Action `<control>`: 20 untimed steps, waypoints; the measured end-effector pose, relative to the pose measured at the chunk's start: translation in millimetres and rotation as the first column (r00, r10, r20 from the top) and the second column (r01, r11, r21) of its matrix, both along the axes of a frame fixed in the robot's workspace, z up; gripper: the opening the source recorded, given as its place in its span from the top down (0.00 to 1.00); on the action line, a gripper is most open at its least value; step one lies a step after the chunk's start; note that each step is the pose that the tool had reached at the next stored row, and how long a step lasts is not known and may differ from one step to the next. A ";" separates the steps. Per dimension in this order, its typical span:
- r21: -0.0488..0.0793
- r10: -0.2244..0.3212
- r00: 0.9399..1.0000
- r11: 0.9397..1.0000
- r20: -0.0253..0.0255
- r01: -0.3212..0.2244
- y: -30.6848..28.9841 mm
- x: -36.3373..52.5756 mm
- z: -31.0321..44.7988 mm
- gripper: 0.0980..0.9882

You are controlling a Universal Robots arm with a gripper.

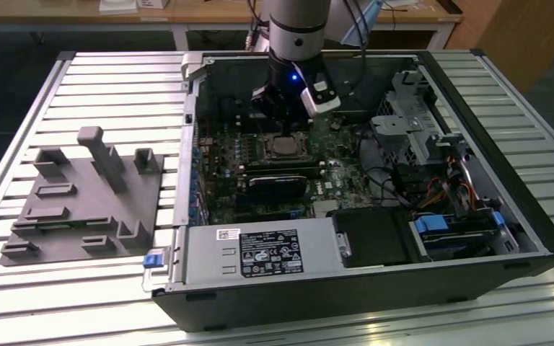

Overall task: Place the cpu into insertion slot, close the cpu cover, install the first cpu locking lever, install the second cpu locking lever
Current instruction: 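Close the cpu cover, then install the first cpu locking lever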

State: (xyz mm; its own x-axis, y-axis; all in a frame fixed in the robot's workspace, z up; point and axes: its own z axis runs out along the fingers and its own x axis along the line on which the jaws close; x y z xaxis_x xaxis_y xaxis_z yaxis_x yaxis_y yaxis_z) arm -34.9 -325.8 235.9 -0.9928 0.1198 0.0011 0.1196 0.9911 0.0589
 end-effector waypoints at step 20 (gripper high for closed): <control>0.002 0.000 1.000 1.000 0.000 0.000 0.0 -5.3 5.2 0.99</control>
